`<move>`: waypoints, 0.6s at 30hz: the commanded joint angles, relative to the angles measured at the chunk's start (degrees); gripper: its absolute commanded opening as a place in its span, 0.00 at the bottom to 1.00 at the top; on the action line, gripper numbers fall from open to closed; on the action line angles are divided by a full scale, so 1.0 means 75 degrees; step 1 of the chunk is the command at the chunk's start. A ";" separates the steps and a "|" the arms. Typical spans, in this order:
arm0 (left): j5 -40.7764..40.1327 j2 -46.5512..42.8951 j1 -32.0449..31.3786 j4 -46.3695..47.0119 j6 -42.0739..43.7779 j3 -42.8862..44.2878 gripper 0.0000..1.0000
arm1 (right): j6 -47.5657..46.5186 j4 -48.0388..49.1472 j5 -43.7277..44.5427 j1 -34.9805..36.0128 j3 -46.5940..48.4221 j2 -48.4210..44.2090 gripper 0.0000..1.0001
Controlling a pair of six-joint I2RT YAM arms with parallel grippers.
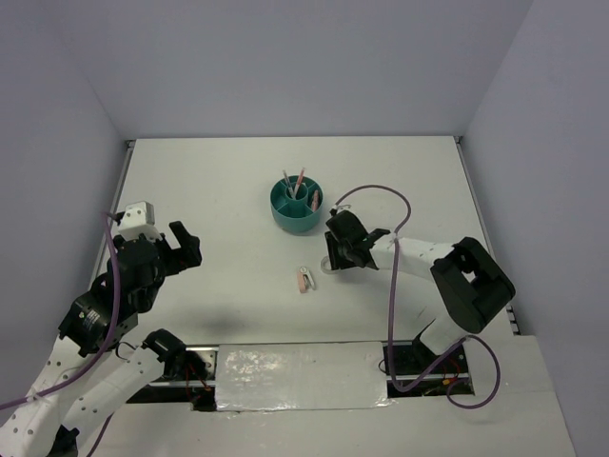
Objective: Sort the stationery into containers
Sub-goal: Pick up the stationery from the center of the board.
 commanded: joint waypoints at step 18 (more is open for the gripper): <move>0.0017 -0.0127 0.0041 0.0309 0.0087 -0.0009 0.99 | -0.0424 -0.0145 0.1562 0.0757 0.2214 -0.0768 0.00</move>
